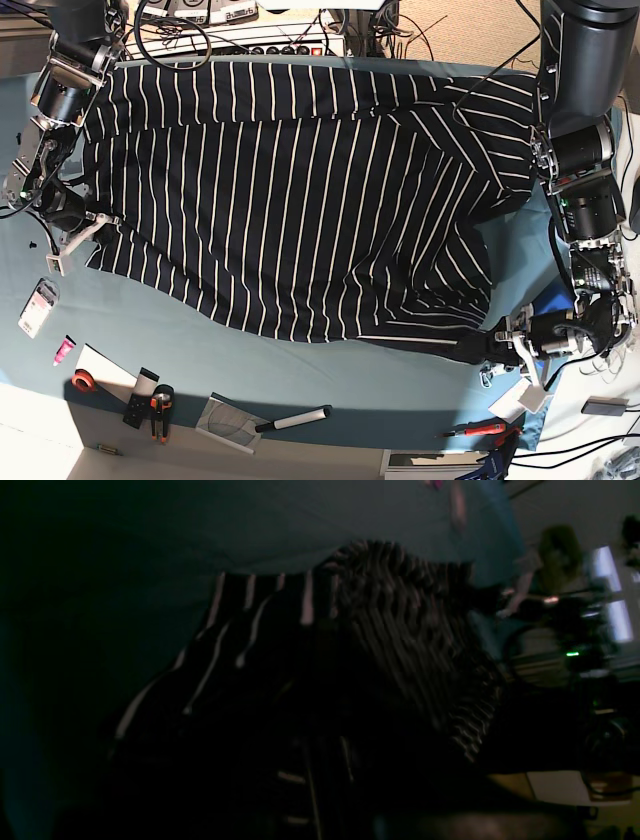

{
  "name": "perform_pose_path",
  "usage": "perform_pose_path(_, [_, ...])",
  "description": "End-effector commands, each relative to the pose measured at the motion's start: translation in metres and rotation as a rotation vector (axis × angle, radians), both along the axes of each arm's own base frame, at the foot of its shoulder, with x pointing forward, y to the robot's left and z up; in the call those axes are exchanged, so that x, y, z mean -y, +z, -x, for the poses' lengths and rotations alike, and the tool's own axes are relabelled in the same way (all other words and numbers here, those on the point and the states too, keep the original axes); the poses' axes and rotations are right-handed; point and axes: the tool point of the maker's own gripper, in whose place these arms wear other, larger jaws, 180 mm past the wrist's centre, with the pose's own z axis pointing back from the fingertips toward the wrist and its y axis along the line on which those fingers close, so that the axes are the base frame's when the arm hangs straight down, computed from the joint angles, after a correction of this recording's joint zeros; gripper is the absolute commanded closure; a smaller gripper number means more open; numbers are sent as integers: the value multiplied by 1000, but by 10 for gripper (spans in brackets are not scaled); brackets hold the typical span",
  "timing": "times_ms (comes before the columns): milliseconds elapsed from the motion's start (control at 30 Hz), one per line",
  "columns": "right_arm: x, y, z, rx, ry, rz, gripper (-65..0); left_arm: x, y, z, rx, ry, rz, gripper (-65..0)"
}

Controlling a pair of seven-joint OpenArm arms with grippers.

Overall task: Layout the t-shirt on the table in an organized manner, then fold the t-shirt properly
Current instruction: 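Grasp the shirt edges with both grippers, then lift the shirt side with both grippers and fold it over lengthwise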

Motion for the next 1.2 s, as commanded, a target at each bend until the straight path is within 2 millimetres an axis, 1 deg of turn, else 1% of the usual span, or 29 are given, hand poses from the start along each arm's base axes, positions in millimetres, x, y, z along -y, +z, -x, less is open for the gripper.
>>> perform_pose_path(0, [13, -3, 10, -65, 0, 53, 0, -3, 31, -10, 91, 6, 37, 0])
perform_pose_path(100, [16, 1, 8, -41, -14, 50, 0, -6, 37, -10, 102, 10, 65, 0])
perform_pose_path(167, [23, 11, 1, 9, -46, 43, 0, -14, 42, -12, 109, 23, 56, 0])
perform_pose_path(267, [38, 37, -16, 103, -109, 24, 0, -32, 58, -17, 152, 43, 12, 0])
perform_pose_path(300, [41, 48, -22, 137, -116, 18, 0, -38, 65, -21, 177, 46, -18, 0])
perform_pose_path(367, [44, 68, -36, 203, -116, 8, 0, -46, 74, -28, 192, 58, -84, 0])
perform_pose_path(433, [44, 87, -50, 254, -111, 3, 0, -49, 77, -33, 196, 66, -136, 0])
perform_pose_path(500, [42, 101, -62, 292, -105, -1, 0, -49, 82, -36, 205, 67, -142, 0])
perform_pose_path(600, [41, 114, -72, 321, -99, 0, 0, -51, 86, -37, 178, 91, -120, 0])
perform_pose_path(700, [41, 114, -72, 318, -98, 1, 0, -47, 95, -36, 203, 81, -67, 0])
perform_pose_path(833, [41, 105, -65, 289, -99, 0, 0, -44, 101, -36, 219, 73, -34, 0])
perform_pose_path(1000, [43, 90, -51, 244, -106, -12, 0, -45, 92, -28, 202, 70, 7, 0])
perform_pose_path(1067, [45, 84, -43, 237, -121, -30, 0, -48, 87, -22, 195, 72, 40, 0])
perform_pose_path(1167, [50, 79, -31, 254, -138, -65, 0, -59, 88, -12, 204, 80, 110, 0])
